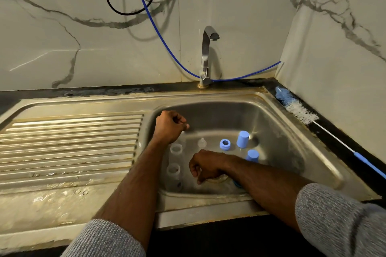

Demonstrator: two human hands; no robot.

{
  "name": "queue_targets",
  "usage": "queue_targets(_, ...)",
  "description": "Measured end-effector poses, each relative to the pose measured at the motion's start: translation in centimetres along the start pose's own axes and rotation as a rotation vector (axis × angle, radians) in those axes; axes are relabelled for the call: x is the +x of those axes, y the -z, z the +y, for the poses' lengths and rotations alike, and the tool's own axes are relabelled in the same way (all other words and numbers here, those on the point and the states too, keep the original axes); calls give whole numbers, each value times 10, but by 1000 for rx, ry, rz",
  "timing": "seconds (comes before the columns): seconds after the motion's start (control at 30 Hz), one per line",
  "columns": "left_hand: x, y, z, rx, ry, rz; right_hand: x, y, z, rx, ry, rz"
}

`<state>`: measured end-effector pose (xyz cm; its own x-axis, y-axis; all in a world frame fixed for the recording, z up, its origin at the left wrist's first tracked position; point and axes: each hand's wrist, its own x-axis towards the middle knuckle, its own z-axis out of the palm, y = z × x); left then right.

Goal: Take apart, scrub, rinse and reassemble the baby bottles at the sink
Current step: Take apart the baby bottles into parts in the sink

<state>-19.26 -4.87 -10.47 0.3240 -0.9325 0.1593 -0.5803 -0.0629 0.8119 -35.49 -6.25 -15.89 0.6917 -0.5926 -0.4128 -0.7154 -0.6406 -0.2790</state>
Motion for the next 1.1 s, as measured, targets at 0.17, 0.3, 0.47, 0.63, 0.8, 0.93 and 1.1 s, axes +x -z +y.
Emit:
queue_targets(0.17,4,1,0,23,9,11,-5,10,3,102,37,89)
queue_targets(0.3,6,0,-1,59,35,65,-10,26,13,226,48,337)
queue_targets(0.47,7,-1,-8,65,108,145,-18,48,27,350,-1,514)
queue_targets(0.63,28,-8,-21,259,176,-34,-18,56,46,443,-17,611)
queue_targets(0.8,50,-23,-35,369,181,-197,-13,58,59,485,-4,636)
queue_targets(0.93,61,-32,-42,481,170,-262,-7,59,58,505,20,621)
queue_targets(1.1,63,-37,-40,447,115,-225,-5,59,60,549,17,642)
